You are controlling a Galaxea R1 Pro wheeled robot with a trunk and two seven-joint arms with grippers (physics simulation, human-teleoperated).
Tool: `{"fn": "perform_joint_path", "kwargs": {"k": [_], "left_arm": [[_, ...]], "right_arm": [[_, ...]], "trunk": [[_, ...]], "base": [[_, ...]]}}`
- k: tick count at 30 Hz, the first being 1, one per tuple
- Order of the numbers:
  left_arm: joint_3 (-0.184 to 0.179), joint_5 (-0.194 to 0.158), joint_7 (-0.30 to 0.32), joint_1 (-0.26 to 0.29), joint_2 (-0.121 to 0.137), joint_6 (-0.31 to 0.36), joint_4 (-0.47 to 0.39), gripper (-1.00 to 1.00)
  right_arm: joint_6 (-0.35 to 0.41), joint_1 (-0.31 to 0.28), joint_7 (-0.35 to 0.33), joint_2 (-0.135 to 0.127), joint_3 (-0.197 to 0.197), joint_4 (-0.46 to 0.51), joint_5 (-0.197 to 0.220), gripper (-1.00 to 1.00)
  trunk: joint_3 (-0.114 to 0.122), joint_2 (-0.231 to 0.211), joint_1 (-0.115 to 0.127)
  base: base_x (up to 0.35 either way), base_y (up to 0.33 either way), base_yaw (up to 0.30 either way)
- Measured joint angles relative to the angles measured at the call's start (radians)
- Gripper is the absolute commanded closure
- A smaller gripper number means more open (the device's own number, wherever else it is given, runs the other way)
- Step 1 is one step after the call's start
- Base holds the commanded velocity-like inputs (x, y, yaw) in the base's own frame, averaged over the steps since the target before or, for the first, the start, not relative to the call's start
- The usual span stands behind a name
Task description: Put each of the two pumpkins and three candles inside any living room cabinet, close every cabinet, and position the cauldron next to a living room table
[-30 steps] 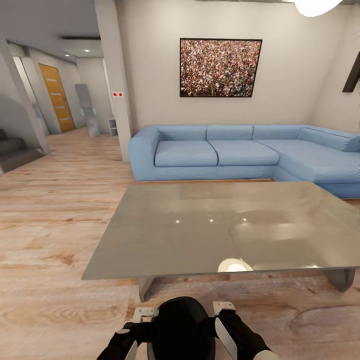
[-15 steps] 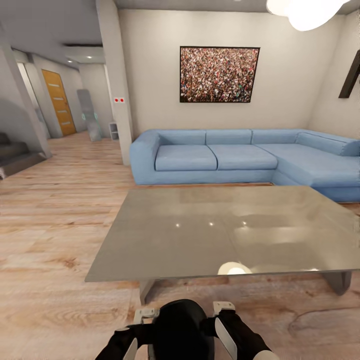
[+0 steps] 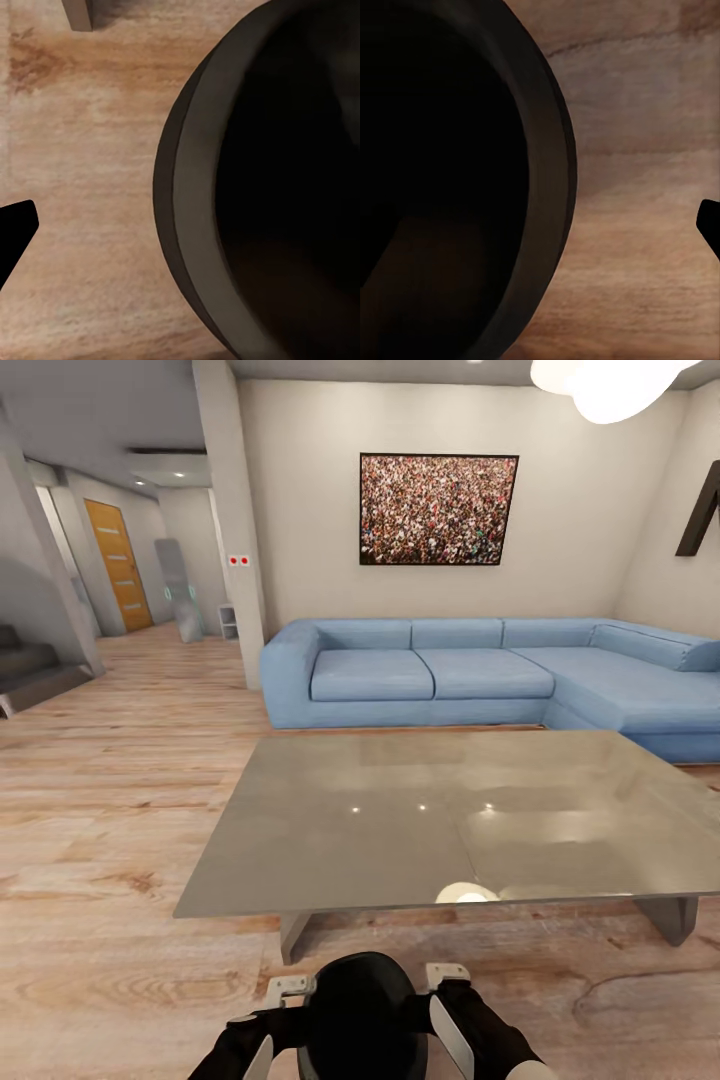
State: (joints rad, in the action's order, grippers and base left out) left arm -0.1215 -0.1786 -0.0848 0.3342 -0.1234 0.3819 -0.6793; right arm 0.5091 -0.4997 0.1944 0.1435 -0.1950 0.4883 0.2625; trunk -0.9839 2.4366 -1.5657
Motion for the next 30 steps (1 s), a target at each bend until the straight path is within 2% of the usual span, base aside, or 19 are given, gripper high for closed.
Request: {"fn": "perform_joint_path", "kwargs": {"k": [13, 20, 30], "left_arm": [[-0.003, 0.000, 0.000, 0.000, 0.000, 0.002, 0.001, -1.00], [-0.004, 0.000, 0.001, 0.000, 0.000, 0.002, 0.000, -1.00], [-0.003, 0.000, 0.002, 0.000, 0.000, 0.001, 0.000, -1.00]], "right_arm": [[-0.001, 0.000, -0.003, -0.002, 0.001, 0.002, 0.003, -1.00], [-0.039, 0.000, -0.003, -0.001, 0.001, -0.001, 0.003, -1.00], [-0.045, 0.000, -0.004, -0.001, 0.001, -0.001, 0.003, -1.00]], "trunk": [[0.000, 0.000, 0.000], [0.000, 0.000, 0.000], [0.000, 0.000, 0.000]], "base": [[-0.042, 0.000, 0.000], [-0.126, 0.000, 0.000], [-0.162, 0.000, 0.000]]}}
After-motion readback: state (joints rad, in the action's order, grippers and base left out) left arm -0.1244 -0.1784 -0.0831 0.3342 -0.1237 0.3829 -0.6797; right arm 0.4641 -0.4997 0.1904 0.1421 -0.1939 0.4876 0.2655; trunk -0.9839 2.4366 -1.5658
